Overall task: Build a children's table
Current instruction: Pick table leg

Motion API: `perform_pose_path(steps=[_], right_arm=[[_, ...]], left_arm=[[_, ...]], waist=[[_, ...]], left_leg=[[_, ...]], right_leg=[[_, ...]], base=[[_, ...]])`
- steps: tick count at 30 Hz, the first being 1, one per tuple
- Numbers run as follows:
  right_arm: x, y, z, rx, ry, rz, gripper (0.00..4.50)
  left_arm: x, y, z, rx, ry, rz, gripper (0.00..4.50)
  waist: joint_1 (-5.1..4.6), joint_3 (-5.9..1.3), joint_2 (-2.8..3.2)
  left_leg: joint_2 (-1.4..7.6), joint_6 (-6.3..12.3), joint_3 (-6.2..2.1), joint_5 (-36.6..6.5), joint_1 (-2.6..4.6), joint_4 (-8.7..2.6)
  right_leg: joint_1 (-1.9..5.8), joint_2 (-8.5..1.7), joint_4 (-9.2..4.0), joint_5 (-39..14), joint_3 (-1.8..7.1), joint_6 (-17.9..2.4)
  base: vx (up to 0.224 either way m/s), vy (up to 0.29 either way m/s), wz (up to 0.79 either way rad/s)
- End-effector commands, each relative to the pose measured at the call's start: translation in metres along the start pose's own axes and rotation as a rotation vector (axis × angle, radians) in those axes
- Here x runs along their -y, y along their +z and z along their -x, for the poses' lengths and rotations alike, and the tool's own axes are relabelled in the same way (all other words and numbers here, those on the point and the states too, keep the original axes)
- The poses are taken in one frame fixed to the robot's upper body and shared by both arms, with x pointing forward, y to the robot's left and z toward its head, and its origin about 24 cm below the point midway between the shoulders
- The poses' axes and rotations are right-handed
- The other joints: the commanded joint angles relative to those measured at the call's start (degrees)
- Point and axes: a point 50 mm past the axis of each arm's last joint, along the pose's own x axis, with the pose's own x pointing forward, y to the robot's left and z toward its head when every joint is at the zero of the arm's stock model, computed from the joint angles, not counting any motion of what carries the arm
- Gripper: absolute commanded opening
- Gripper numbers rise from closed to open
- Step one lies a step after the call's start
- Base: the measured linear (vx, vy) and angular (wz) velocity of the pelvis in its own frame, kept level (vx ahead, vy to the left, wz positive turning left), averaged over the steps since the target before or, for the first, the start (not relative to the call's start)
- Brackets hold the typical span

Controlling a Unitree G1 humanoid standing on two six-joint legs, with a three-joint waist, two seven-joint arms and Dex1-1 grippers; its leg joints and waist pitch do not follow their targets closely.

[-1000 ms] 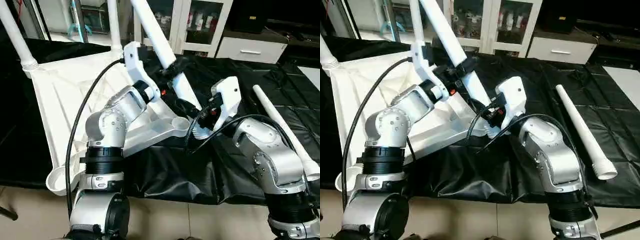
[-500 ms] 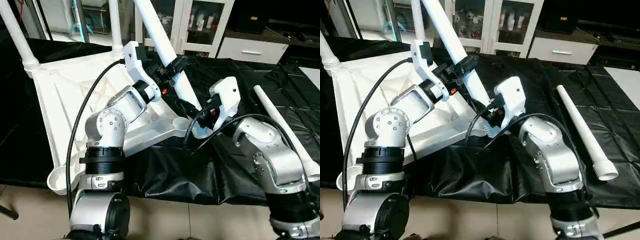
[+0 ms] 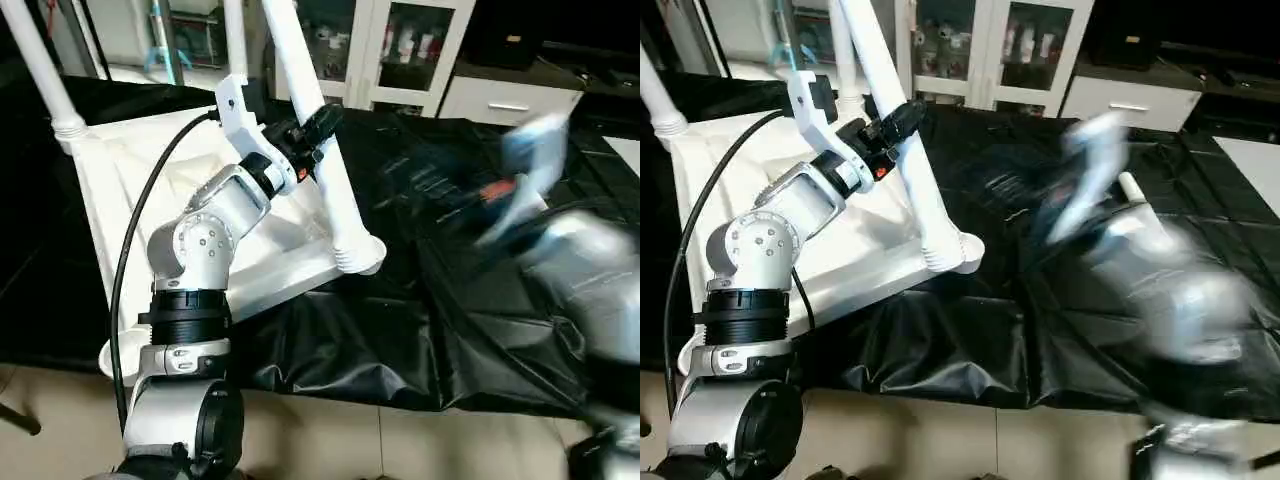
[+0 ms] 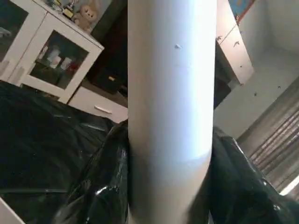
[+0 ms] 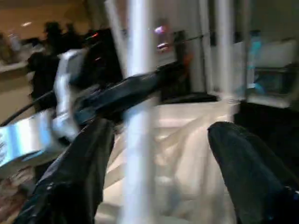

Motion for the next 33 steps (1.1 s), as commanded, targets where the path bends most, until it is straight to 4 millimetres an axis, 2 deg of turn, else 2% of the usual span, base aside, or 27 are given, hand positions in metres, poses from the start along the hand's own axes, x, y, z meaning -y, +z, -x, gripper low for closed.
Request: perform_pose_path(steps=[1,2,3,4,5,8,9,10,11,15,16,21,22,23,24,26,27,28,29,31,32,33], right_arm=[[0.01,-0.002,0.005,-0.067,-0.064,-0.018,3.86],[0.012,-0.002,0.006,-0.085,-0.077,-0.015,4.0],[0.013,-0.003,0.007,-0.103,-0.08,-0.012,4.0],[0.012,-0.004,0.007,-0.11,-0.073,-0.014,4.07],[0.01,-0.005,0.006,-0.135,-0.047,-0.028,4.29],[0.004,-0.007,0.004,-0.148,0.012,-0.062,4.48],[-0.002,-0.01,0.001,-0.175,0.043,-0.047,4.5],[-0.002,-0.01,0.001,-0.176,0.044,-0.047,4.5],[-0.006,-0.014,-0.002,-0.204,0.069,-0.024,4.5],[-0.015,-0.024,-0.01,-0.25,0.095,-0.01,4.5],[-0.016,-0.027,-0.013,-0.267,0.087,0.002,4.5],[-0.02,-0.035,-0.02,-0.297,0.077,0.031,4.5],[-0.021,-0.035,-0.02,-0.292,0.084,0.023,4.5],[-0.021,-0.032,-0.019,-0.275,0.096,0.008,4.5],[-0.02,-0.028,-0.016,-0.251,0.116,-0.009,4.5],[-0.019,-0.021,-0.011,-0.219,0.158,-0.038,4.5],[-0.018,-0.019,-0.01,-0.214,0.167,-0.045,4.5],[-0.017,-0.014,-0.005,-0.2,0.206,-0.073,4.5],[-0.017,-0.012,-0.002,-0.196,0.226,-0.086,4.5],[-0.017,-0.01,0.001,-0.194,0.255,-0.108,4.5],[-0.018,-0.01,0.004,-0.196,0.286,-0.136,4.5],[-0.019,-0.011,0.005,-0.204,0.304,-0.15,4.5]], left_arm=[[0.012,0.005,-0.004,0.011,-0.041,-0.02,1.84],[0.012,0.005,-0.003,0.012,-0.044,-0.019,1.84],[0.012,0.005,-0.003,0.014,-0.044,-0.017,1.84],[0.013,0.004,-0.003,0.014,-0.045,-0.016,1.84],[0.014,0.003,-0.004,0.013,-0.049,-0.013,1.84],[0.016,0.002,-0.004,0.012,-0.054,-0.014,1.84],[0.016,0.003,-0.003,0.012,-0.053,-0.016,1.84],[0.016,0.003,-0.003,0.012,-0.053,-0.016,1.84],[0.016,0.003,-0.003,0.012,-0.054,-0.015,1.84],[0.018,0.001,-0.003,0.005,-0.06,-0.018,1.84],[0.018,0.0,-0.003,0.004,-0.062,-0.019,1.84],[0.021,0.001,-0.003,0.003,-0.084,-0.018,1.84],[0.023,0.002,-0.003,0.003,-0.11,-0.016,1.84],[0.028,0.002,-0.001,-0.002,-0.204,0.003,1.84],[0.036,0.004,0.004,0.002,-0.35,0.036,1.84],[0.046,0.011,0.015,0.029,-0.566,0.116,1.84],[0.047,0.013,0.018,0.04,-0.611,0.127,1.84],[0.05,0.019,0.026,0.058,-0.746,0.176,1.84],[0.051,0.021,0.029,0.054,-0.801,0.198,1.84],[0.05,0.024,0.032,0.057,-0.853,0.204,1.84],[0.048,0.024,0.03,0.049,-0.857,0.197,1.84],[0.047,0.024,0.029,0.037,-0.857,0.188,1.83]], waist=[[0.02,-4.39,-0.25],[0.16,-4.39,-0.32],[0.06,-4.41,-0.67],[0.13,-4.39,-0.54],[0.11,-4.45,-0.95],[0.18,-4.4,-0.71],[0.16,-4.39,-0.71],[0.26,-4.43,-1.09],[0.24,-4.38,-0.94],[0.34,-4.33,-1.06],[0.34,-4.3,-0.92],[0.38,-4.28,-1.08],[0.44,-4.31,-1.05],[0.48,-4.39,-1.22],[0.6,-4.4,-1.09],[0.75,-4.43,-0.84],[0.69,-4.39,-0.95],[0.67,-4.38,-0.67],[0.63,-4.31,-0.38],[0.49,-4.17,-0.53],[0.52,-4.02,0.38],[0.39,-4.0,0.09]], left_leg=[[0.38,2.32,0.4,-6.54,0.46,-3.5],[0.34,2.15,0.36,-6.03,0.4,-3.5],[0.33,2.18,0.45,-5.96,0.34,-3.43],[0.32,2.22,0.41,-5.73,0.27,-3.45],[0.35,2.49,0.39,-5.63,0.22,-3.39],[0.46,3.15,0.4,-5.87,0.32,-3.38],[0.46,3.17,0.39,-5.81,0.3,-3.38],[0.58,3.12,0.33,-5.58,0.25,-3.4],[0.59,3.04,0.36,-5.37,0.26,-3.37],[0.57,2.95,0.39,-5.5,0.25,-3.4],[0.61,2.55,0.35,-5.44,0.27,-3.45],[0.56,1.42,0.32,-6.27,0.26,-3.58],[0.58,1.37,0.28,-6.26,0.26,-3.6],[0.52,1.56,0.3,-5.57,0.18,-3.56],[0.47,1.59,0.31,-5.2,0.22,-3.56],[0.53,1.73,0.37,-4.29,0.22,-3.54],[0.41,1.83,0.48,-4.22,0.19,-3.48],[0.33,2.35,0.51,-4.9,0.28,-3.42],[0.38,2.81,0.48,-5.31,0.31,-3.5],[0.5,2.8,0.51,-6.97,0.38,-3.6],[0.52,2.17,0.36,-8.26,0.48,-3.77],[0.52,1.92,0.43,-8.98,0.56,-3.79]], right_leg=[[3.59,-1.72,-3.74,-9.82,1.73,-11.12],[3.7,-1.7,-3.78,-10.18,1.66,-10.95],[3.67,-1.69,-3.83,-10.31,1.7,-10.83],[3.68,-1.74,-3.79,-10.69,1.67,-10.65],[3.77,-1.8,-3.81,-11.06,1.63,-10.32],[3.57,-1.82,-3.9,-11.63,1.63,-10.39],[3.56,-1.79,-3.9,-11.66,1.62,-10.37],[3.58,-1.88,-3.78,-11.89,1.57,-10.25],[3.47,-1.89,-3.82,-11.83,1.6,-10.16],[3.39,-1.88,-3.91,-12.41,1.64,-9.58],[3.32,-1.87,-3.92,-12.71,1.65,-9.41],[3.25,-1.87,-4.02,-13.6,1.67,-8.74],[3.3,-1.91,-3.98,-13.33,1.65,-8.68],[3.36,-1.92,-3.85,-12.49,1.66,-8.68],[3.34,-1.99,-3.74,-12.17,1.68,-8.91],[3.27,-1.96,-3.25,-9.92,1.71,-10.62],[3.27,-1.87,-3.22,-9.23,1.69,-11.12],[3.29,-1.72,-3.17,-8.24,1.63,-11.91],[3.35,-1.7,-3.1,-7.93,1.65,-12.38],[3.39,-1.73,-3.46,-9.76,1.61,-12.27],[3.33,-1.78,-3.75,-11.65,1.57,-11.88],[3.29,-1.75,-4.04,-12.61,1.56,-11.54]], base=[[0.0,0.0,0.0],[0.0,0.0,0.0],[0.0,0.0,0.0],[0.0,0.0,0.0],[0.0,0.0,0.0],[0.0,0.0,0.0],[0.0,0.0,0.0],[0.0,0.0,0.0],[0.0,0.0,0.0],[0.0,0.0,0.0],[0.0,0.0,0.0],[0.0,0.0,0.0],[0.0,0.0,0.0],[0.0,0.0,0.0],[0.0,0.0,0.0],[0.0,0.0,0.0],[0.0,0.0,0.0],[0.0,0.0,0.0],[0.0,0.0,0.0],[0.0,0.0,0.0],[0.0,0.0,0.0],[0.0,0.0,0.0]])
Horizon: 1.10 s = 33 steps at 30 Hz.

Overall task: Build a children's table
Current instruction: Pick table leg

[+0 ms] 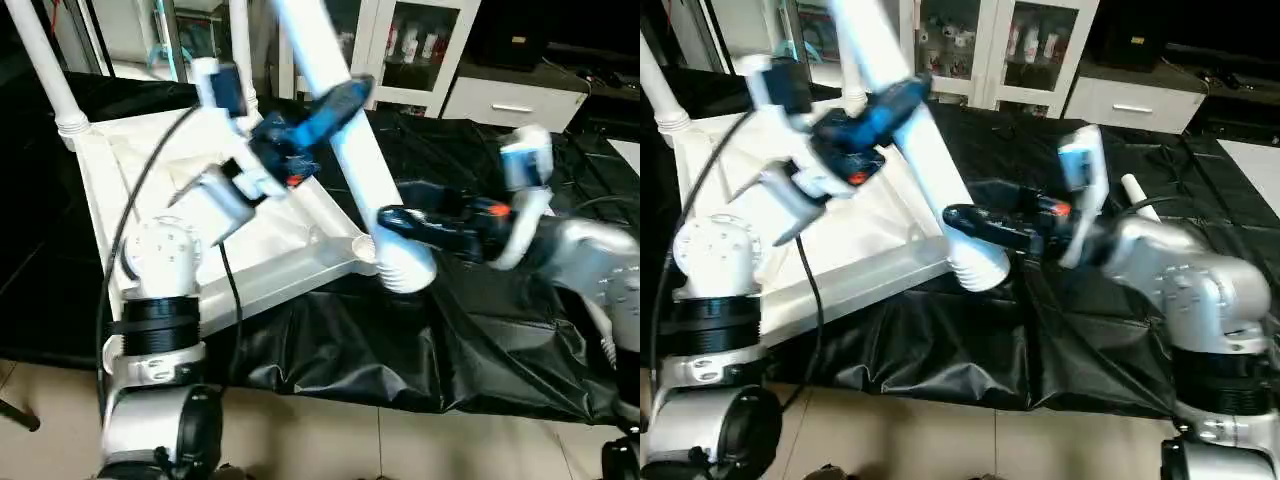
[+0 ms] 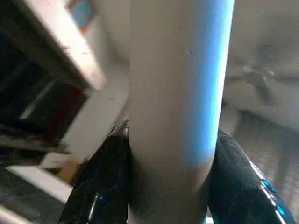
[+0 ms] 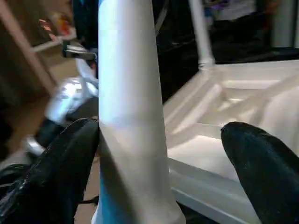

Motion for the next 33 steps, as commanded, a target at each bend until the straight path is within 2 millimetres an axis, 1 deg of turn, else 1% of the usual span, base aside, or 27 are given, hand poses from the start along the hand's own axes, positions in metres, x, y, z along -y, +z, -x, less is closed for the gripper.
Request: perform_pose_path(steps=[1,2,3,4,5,6,7,8,10,11,13,15,16,17,19,20,21,22,23,24,25,28,30,33], right_arm=[[0.006,0.002,0.015,0.001,-0.047,-0.031,4.5],[0.004,0.001,0.015,-0.01,-0.024,-0.048,4.5],[0.001,-0.004,0.015,-0.044,0.019,-0.073,4.5],[0.0,-0.006,0.014,-0.059,0.035,-0.084,4.5],[0.0,-0.007,0.014,-0.068,0.044,-0.091,4.5],[0.0,-0.009,0.013,-0.094,0.055,-0.091,4.5],[0.001,-0.01,0.011,-0.115,0.061,-0.088,4.5],[0.002,-0.011,0.01,-0.136,0.066,-0.083,4.5],[0.002,-0.012,0.007,-0.16,0.078,-0.075,4.5],[0.002,-0.011,0.006,-0.161,0.086,-0.076,4.5],[-0.002,-0.008,-0.001,-0.16,0.143,-0.084,4.5],[-0.003,-0.008,-0.002,-0.165,0.162,-0.085,4.5],[-0.005,-0.008,-0.005,-0.174,0.182,-0.089,4.5],[-0.006,-0.008,-0.006,-0.182,0.196,-0.091,4.5],[-0.007,-0.01,-0.008,-0.2,0.229,-0.096,4.5],[-0.007,-0.01,-0.008,-0.205,0.238,-0.097,4.5],[-0.006,-0.012,-0.009,-0.221,0.242,-0.095,4.5],[-0.005,-0.013,-0.01,-0.232,0.242,-0.093,4.5],[-0.005,-0.015,-0.01,-0.244,0.244,-0.092,4.5],[-0.005,-0.018,-0.011,-0.272,0.249,-0.088,4.5],[-0.005,-0.018,-0.011,-0.273,0.249,-0.088,4.5],[-0.005,-0.023,-0.014,-0.305,0.252,-0.075,4.5],[-0.006,-0.024,-0.016,-0.312,0.259,-0.069,4.5],[-0.007,-0.025,-0.018,-0.317,0.269,-0.063,4.5]], left_arm=[[0.007,0.004,-0.01,-0.019,-0.108,0.005,1.83],[0.005,0.004,-0.01,-0.037,-0.111,0.004,1.83],[0.006,0.003,-0.011,-0.066,-0.153,0.018,1.83],[0.006,0.002,-0.011,-0.085,-0.167,0.019,1.83],[0.007,0.001,-0.011,-0.097,-0.175,0.02,1.83],[0.007,-0.001,-0.012,-0.126,-0.191,0.022,1.83],[0.007,-0.003,-0.013,-0.15,-0.199,0.022,1.83],[0.008,-0.006,-0.013,-0.173,-0.208,0.021,1.83],[0.008,-0.01,-0.014,-0.209,-0.223,0.019,1.83],[0.008,-0.012,-0.014,-0.218,-0.225,0.017,1.83],[0.008,-0.017,-0.016,-0.25,-0.238,0.013,1.83],[0.008,-0.018,-0.016,-0.263,-0.241,0.01,1.83],[0.007,-0.019,-0.016,-0.275,-0.24,0.006,1.83],[0.007,-0.02,-0.016,-0.283,-0.242,0.003,1.83],[0.007,-0.022,-0.016,-0.309,-0.248,-0.006,1.83],[0.007,-0.022,-0.016,-0.316,-0.25,-0.01,1.83],[0.006,-0.023,-0.016,-0.321,-0.25,-0.013,1.83],[0.006,-0.023,-0.016,-0.322,-0.25,-0.014,1.83],[0.006,-0.023,-0.016,-0.323,-0.247,-0.018,1.83],[0.005,-0.024,-0.016,-0.324,-0.242,-0.022,1.83],[0.005,-0.024,-0.016,-0.324,-0.242,-0.023,1.83],[0.005,-0.024,-0.016,-0.328,-0.236,-0.031,1.83],[0.004,-0.025,-0.016,-0.331,-0.236,-0.033,1.83],[0.003,-0.027,-0.016,-0.338,-0.231,-0.037,1.83]], waist=[[-0.06,-4.02,0.38],[0.12,-4.01,0.38],[0.2,-4.01,0.99],[0.23,-4.05,1.16],[0.11,-4.13,0.82],[0.15,-4.18,1.16],[0.01,-4.16,0.89],[0.02,-4.19,0.98],[0.0,-4.33,0.93],[0.01,-4.37,0.92],[-0.08,-4.4,0.75],[-0.07,-4.35,0.85],[-0.02,-4.36,0.72],[0.02,-4.3,0.76],[0.09,-4.34,0.36],[0.15,-4.34,0.52],[0.11,-4.3,0.05],[0.17,-4.24,0.3],[0.18,-4.27,0.38],[0.13,-4.27,0.01],[0.22,-4.26,0.12],[0.14,-4.29,0.07],[0.18,-4.31,0.01],[0.18,-4.33,0.07]], left_leg=[[0.45,1.2,0.37,-10.14,0.7,-3.92],[0.44,0.73,0.39,-10.93,1.01,-3.96],[0.47,0.4,0.25,-11.23,1.02,-4.03],[0.39,-0.01,0.17,-11.52,1.01,-4.08],[0.5,-0.33,0.09,-11.29,0.86,-4.13],[0.56,-0.51,0.02,-11.08,0.86,-4.14],[0.47,-0.32,0.07,-10.69,0.69,-4.06],[0.5,-0.07,0.09,-10.35,0.69,-4.04],[0.52,0.04,0.11,-9.76,0.71,-3.95],[0.53,0.28,0.1,-8.7,0.5,-3.91],[0.54,0.54,0.13,-8.61,0.5,-3.86],[0.64,0.53,0.16,-8.86,0.66,-3.83],[0.68,0.59,0.19,-9.16,0.74,-3.87],[0.71,0.64,0.2,-9.15,0.7,-3.91],[0.73,0.81,0.22,-8.96,0.74,-3.89],[0.73,0.75,0.17,-8.87,0.7,-3.9],[0.75,0.85,0.24,-8.75,0.62,-3.91],[0.78,0.74,0.17,-8.69,0.61,-3.95],[0.76,0.61,0.21,-8.63,0.68,-3.89],[0.75,0.66,0.26,-8.69,0.59,-3.85],[0.77,0.49,0.17,-8.53,0.56,-3.89],[0.77,0.57,0.21,-8.04,0.58,-3.85],[0.78,0.63,0.24,-7.74,0.57,-3.82],[0.74,0.87,0.25,-7.62,0.56,-3.8]], right_leg=[[3.36,-1.7,-4.29,-14.33,1.63,-10.86],[3.2,-1.74,-4.45,-15.76,1.67,-10.3],[3.26,-1.8,-4.35,-16.06,1.68,-10.23],[3.33,-1.74,-4.48,-16.65,1.61,-9.72],[3.47,-1.8,-4.34,-15.64,1.59,-9.89],[3.51,-1.84,-4.14,-14.74,1.6,-10.29],[3.62,-1.8,-4.12,-13.78,1.59,-10.66],[3.64,-1.83,-4.05,-13.26,1.62,-11.06],[3.72,-1.86,-3.99,-12.59,1.64,-11.39],[3.89,-1.93,-3.71,-11.29,1.66,-12.01],[3.88,-1.92,-3.66,-11.2,1.63,-12.49],[3.75,-1.95,-3.71,-11.41,1.66,-12.76],[3.72,-1.89,-3.71,-11.65,1.65,-12.81],[3.72,-1.95,-3.72,-11.66,1.69,-12.9],[3.69,-1.92,-3.69,-11.61,1.68,-12.82],[3.77,-1.97,-3.56,-11.68,1.68,-12.79],[3.76,-2.02,-3.67,-12.04,1.7,-12.59],[3.75,-2.1,-3.63,-12.55,1.72,-12.41],[3.68,-2.12,-3.66,-12.8,1.75,-12.33],[3.7,-2.13,-3.72,-12.94,1.74,-12.29],[3.75,-2.18,-3.66,-13.26,1.74,-12.13],[3.7,-2.17,-3.6,-12.98,1.8,-11.87],[3.64,-2.17,-3.56,-12.59,1.8,-12.03],[3.66,-2.13,-3.51,-12.0,1.78,-12.29]], base=[[0.0,0.0,0.0],[0.0,0.0,0.0],[0.0,0.0,0.0],[0.0,0.0,0.0],[0.0,0.0,0.0],[0.0,0.0,0.0],[0.0,0.0,0.0],[0.0,0.0,0.0],[0.0,0.0,0.0],[0.0,0.0,0.0],[0.0,0.0,0.0],[0.0,0.0,0.0],[0.0,0.0,0.0],[0.0,0.0,0.0],[0.0,0.0,0.0],[0.0,0.0,0.0],[0.0,0.0,0.0],[0.0,0.0,0.0],[0.0,0.0,0.0],[0.0,0.0,0.0],[0.0,0.0,0.0],[0.0,0.0,0.0],[0.0,0.0,0.0],[0.0,0.0,0.0]])
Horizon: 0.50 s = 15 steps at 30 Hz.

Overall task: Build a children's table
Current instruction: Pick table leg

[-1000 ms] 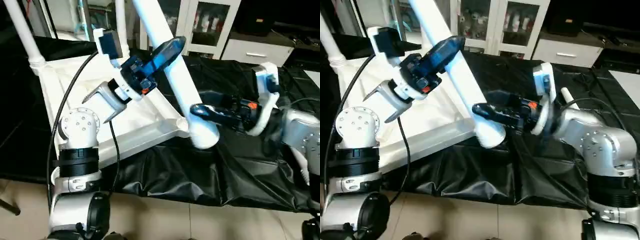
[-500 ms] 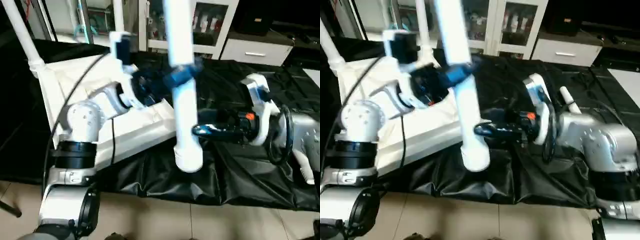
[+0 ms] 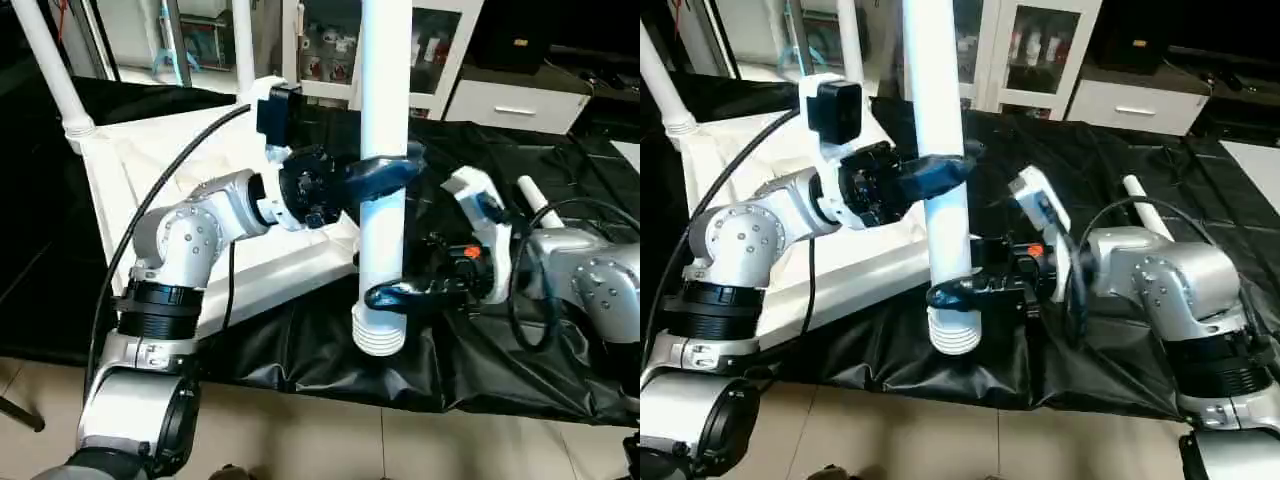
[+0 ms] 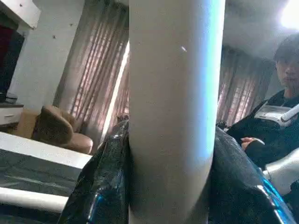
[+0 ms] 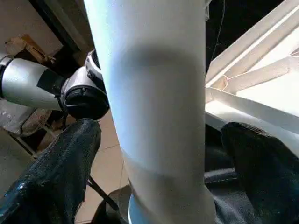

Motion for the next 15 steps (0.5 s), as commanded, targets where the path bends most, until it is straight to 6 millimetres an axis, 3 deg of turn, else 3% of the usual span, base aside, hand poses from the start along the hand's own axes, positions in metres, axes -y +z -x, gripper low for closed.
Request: perform_pose_path(steps=[1,2,15], right_arm=[[-0.0014,0.0042,-0.0002,-0.011,0.004,0.029,4.5],[-0.0008,0.004,-0.0011,-0.018,0.007,0.033,4.21],[-0.0006,-0.0002,-0.0042,-0.045,0.027,0.043,3.16]], left_arm=[[0.0,0.001,-0.005,-0.026,-0.01,-0.018,1.83],[-0.0001,0.0001,-0.005,-0.031,-0.013,-0.017,1.83],[0.0004,-0.0061,-0.0048,-0.07,-0.022,-0.011,1.83]], waist=[[0.09,-4.26,-0.45],[0.09,-4.25,-0.39],[0.09,-4.28,-0.38]], left_leg=[[0.72,0.96,0.35,-7.72,0.41,-3.8],[0.78,0.93,0.32,-7.81,0.44,-3.83],[0.72,1.09,0.33,-7.82,0.4,-3.77]], right_leg=[[3.45,-2.07,-3.51,-12.08,1.87,-12.21],[3.41,-2.1,-3.52,-12.28,1.86,-12.21],[3.48,-2.1,-3.46,-11.97,1.88,-12.49]], base=[[0.0,0.0,0.0],[0.0,0.0,0.0],[0.0,0.0,0.0]])
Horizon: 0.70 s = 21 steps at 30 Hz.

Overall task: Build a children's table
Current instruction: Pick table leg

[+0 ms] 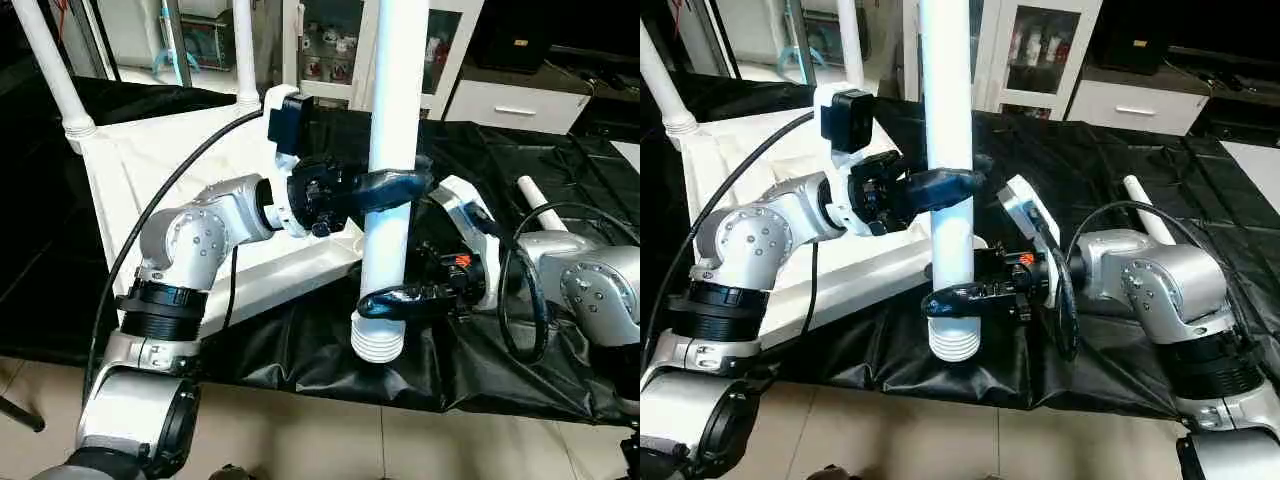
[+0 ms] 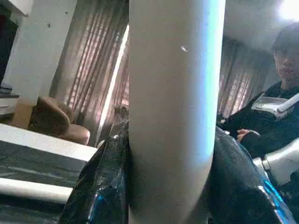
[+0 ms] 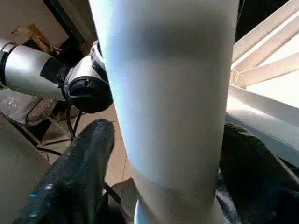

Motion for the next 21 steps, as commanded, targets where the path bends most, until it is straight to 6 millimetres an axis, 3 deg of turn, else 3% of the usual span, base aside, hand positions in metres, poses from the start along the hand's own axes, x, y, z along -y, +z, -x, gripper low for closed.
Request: perform_pose_path(steps=[1,11,21], right_arm=[[-0.0009,0.0035,0.001,-0.011,-0.003,0.027,3.03],[-0.0013,0.0005,0.0008,-0.018,-0.001,0.029,2.14],[-0.0004,-0.0012,-0.001,-0.01,-0.005,0.027,1.95]], left_arm=[[0.001,0.0004,-0.0027,-0.02,-0.009,-0.021,1.83],[0.0004,0.0008,-0.0033,-0.028,-0.017,-0.021,1.83],[0.0006,0.0017,-0.0025,-0.026,-0.012,-0.027,1.82]], waist=[[0.09,-4.28,-0.29],[0.08,-4.31,0.02],[0.14,-4.34,0.11]], left_leg=[[0.76,0.99,0.31,-7.86,0.44,-3.8],[0.7,0.82,0.27,-8.43,0.45,-3.79],[0.75,0.74,0.24,-8.84,0.56,-3.83]], right_leg=[[3.45,-2.08,-3.48,-11.99,1.88,-12.46],[3.53,-1.99,-3.42,-10.83,1.87,-13.08],[3.55,-2.02,-3.38,-10.54,1.83,-13.56]], base=[[0.0,0.0,0.0],[0.0,0.0,0.0],[0.0,0.0,0.0]])
